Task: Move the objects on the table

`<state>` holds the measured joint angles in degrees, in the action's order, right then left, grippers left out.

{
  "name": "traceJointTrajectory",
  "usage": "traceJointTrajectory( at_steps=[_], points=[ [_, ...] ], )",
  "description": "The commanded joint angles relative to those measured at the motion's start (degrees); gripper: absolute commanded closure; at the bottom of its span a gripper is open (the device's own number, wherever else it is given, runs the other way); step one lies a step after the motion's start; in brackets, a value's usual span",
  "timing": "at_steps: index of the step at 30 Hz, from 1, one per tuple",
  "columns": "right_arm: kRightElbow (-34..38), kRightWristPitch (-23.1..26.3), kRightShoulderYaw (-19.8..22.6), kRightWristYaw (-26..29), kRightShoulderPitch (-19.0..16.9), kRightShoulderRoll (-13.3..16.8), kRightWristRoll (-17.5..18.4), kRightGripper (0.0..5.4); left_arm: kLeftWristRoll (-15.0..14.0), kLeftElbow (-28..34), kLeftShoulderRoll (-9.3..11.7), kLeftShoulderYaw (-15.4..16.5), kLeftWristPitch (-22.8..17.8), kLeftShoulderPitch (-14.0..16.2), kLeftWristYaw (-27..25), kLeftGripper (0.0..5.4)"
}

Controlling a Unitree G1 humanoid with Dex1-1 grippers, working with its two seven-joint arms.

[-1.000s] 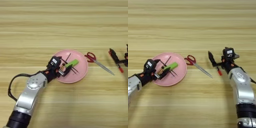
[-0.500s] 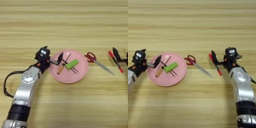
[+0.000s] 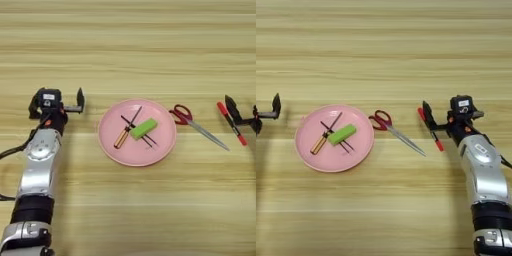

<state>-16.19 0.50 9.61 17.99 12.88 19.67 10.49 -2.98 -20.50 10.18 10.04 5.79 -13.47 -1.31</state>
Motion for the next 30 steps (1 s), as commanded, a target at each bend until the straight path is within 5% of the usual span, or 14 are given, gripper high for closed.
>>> traceJointTrajectory(
  at_steps=[1, 20, 30],
  points=[
    [0.32, 0.35, -0.21, 0.40, 0.11, 0.43, -0.67, 0.00, -0.16, -3.22, -0.24, 1.36, 0.91, -1.49, 2.14, 0.04],
    [0.18, 0.57, -0.35, 0.46, 0.07, 0.42, -1.05, 0.00, -1.98, 4.64, 0.55, -1.34, -1.84, 0.99, -5.51, 0.04],
    [0.26, 0.73, -0.39, 0.38, 0.13, 0.19, -1.12, 0.00, -1.33, 15.25, 2.04, -7.61, -4.48, 5.39, -13.78, 0.04]
  ],
)
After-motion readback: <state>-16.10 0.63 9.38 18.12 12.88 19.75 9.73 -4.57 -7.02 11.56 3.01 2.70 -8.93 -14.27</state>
